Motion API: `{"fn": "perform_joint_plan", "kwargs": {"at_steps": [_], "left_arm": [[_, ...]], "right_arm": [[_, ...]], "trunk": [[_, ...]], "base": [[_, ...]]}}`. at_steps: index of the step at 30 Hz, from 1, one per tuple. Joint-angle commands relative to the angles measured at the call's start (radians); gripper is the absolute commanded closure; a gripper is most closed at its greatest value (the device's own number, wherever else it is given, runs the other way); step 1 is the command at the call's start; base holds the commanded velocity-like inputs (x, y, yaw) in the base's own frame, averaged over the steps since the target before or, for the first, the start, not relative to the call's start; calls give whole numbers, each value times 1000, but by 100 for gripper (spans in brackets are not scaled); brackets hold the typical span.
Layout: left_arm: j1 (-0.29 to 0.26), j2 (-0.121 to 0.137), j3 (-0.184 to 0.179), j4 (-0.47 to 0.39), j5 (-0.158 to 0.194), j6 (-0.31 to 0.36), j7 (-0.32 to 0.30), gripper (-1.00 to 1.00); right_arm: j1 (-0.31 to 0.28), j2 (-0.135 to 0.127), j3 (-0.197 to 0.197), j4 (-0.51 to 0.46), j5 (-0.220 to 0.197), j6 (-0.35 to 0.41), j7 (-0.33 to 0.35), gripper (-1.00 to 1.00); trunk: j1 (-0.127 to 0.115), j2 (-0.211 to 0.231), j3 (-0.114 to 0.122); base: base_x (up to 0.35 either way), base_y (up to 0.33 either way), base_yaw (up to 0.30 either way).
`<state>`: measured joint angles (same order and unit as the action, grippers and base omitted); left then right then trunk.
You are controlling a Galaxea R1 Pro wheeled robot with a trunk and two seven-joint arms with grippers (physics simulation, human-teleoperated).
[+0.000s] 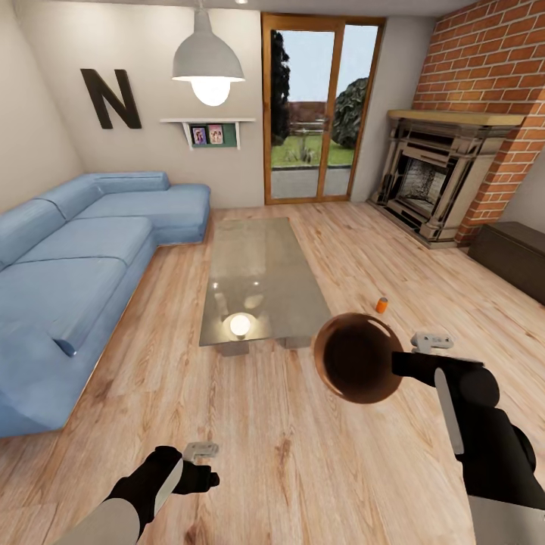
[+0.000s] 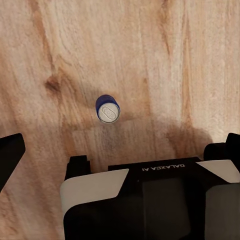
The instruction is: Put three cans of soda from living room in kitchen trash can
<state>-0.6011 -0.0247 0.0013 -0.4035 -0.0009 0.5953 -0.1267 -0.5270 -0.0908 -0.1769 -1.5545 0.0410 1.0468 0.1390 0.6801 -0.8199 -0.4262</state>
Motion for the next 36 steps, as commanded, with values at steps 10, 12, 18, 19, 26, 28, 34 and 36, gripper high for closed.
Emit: {"fn": "perform_joint_plan", "kwargs": {"at_steps": [10, 12, 18, 19, 26, 28, 34, 36], "left_arm": [[0, 0, -4, 0, 2, -1, 0, -100], [0, 0, -4, 0, 2, -1, 0, -100], [0, 0, -4, 0, 1, -2, 0, -100], [1, 0, -4, 0, 1, -2, 1, -100], [1, 0, -4, 0, 5, -2, 0, -100], [1, 0, -4, 0, 6, -2, 0, -100], [1, 0, -5, 0, 7, -2, -1, -100], [1, 0, -5, 0, 7, -2, -1, -100]], "right_arm": [[-36, -12, -6, 299, -11, 0, 4, 100], [-50, -14, -11, 344, -12, 0, 4, 100], [-66, -14, -17, 384, -13, 0, 4, 100], [-66, -14, -17, 385, -13, 0, 4, 100], [-68, -12, -18, 383, -13, 0, 4, 100], [-68, -12, -18, 383, -14, 0, 4, 100], [-68, -11, -17, 381, -15, 0, 4, 100], [-68, -11, -17, 381, -15, 0, 4, 100]], "trunk": [[0, 0, 0], [0, 0, 0], [0, 0, 0], [0, 0, 0], [8, -14, -6], [8, -14, -6], [8, -14, -6], [11, -21, -9]], "base": [[0, 0, 0], [0, 0, 0], [0, 0, 0], [0, 0, 0], [0, 0, 0], [0, 0, 0], [0, 0, 0], [0, 0, 0]]}}
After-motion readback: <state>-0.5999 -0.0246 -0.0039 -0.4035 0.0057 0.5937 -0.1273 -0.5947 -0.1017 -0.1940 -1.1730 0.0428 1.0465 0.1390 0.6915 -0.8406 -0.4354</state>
